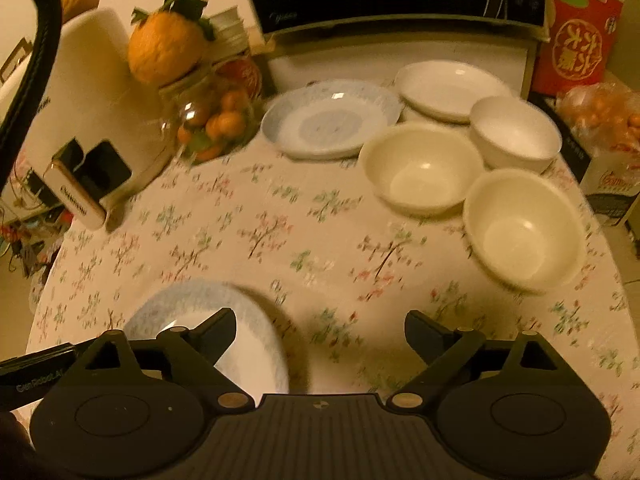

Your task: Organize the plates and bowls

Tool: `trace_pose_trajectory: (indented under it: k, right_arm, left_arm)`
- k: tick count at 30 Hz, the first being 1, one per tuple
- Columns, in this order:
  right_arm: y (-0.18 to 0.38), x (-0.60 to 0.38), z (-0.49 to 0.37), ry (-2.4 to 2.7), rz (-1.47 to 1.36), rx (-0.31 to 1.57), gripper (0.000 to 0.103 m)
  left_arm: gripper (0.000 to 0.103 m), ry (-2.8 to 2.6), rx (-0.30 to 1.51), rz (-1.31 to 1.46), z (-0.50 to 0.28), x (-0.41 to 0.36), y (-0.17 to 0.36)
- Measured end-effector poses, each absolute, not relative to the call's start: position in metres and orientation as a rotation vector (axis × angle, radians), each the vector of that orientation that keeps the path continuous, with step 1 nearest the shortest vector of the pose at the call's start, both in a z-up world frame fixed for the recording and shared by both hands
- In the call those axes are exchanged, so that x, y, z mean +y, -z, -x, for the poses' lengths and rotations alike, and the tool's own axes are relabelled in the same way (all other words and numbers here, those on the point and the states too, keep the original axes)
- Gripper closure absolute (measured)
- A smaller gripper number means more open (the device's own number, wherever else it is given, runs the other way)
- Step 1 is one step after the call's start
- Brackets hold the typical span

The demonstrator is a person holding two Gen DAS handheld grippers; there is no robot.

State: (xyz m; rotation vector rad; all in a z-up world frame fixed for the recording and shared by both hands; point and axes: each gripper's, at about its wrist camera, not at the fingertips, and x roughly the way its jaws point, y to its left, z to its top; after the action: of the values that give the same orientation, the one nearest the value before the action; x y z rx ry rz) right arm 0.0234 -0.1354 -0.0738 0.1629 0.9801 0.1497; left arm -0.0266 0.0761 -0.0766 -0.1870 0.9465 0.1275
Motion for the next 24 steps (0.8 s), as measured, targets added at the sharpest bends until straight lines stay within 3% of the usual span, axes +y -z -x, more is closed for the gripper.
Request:
trace_pose_trajectory:
  k: [6,16,24]
  right_arm:
    - [0.046,-0.158,-0.036,-0.095,-0.167,0.877,0.003]
    - [0.017,-0.216,-0.082,-0.053,-0.374,0.807,0.003]
    - [0.028,-0.218,-0.119,-0.084,-0.377,0.825,0.013]
  left_arm:
    - [0.013,-0.089,0.897,0.194,0.001,0.064,0.059]
    - [0.010,-0.017,0.844,0.266,-0.057,0.035,0.043]
    - [0.010,-0.037,0.837,0.272,-0.097,0.016,0.052]
